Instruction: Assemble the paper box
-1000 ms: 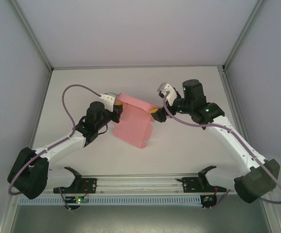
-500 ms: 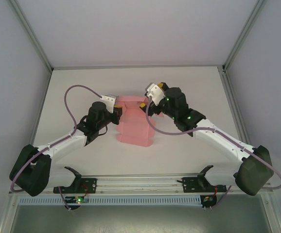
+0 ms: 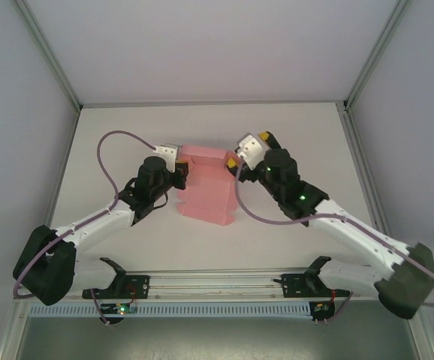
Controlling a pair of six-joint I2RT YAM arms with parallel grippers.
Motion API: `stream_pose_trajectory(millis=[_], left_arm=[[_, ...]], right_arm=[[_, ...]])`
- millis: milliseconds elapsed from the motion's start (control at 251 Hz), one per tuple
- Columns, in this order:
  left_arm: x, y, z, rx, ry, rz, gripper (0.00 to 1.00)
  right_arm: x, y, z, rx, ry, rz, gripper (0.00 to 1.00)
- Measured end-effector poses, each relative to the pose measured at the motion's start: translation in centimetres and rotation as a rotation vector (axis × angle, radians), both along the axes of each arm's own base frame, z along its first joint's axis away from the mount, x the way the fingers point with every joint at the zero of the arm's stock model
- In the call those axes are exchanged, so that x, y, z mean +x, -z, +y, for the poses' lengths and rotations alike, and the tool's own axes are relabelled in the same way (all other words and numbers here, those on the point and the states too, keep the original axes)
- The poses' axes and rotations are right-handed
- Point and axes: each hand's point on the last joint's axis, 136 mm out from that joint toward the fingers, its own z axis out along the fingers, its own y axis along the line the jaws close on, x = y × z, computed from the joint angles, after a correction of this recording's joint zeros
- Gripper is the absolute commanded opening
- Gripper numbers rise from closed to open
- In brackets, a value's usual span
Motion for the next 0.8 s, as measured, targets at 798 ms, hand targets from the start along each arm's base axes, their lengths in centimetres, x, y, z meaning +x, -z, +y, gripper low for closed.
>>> stream_pose_trajectory(millis=[798], left_arm=[[-1.5, -1.7, -0.7, -0.080, 0.050, 0.026, 0.00]], right_arm=[[-0.6, 6.1, -0.9, 0.286, -0.061, 0.337, 0.98]])
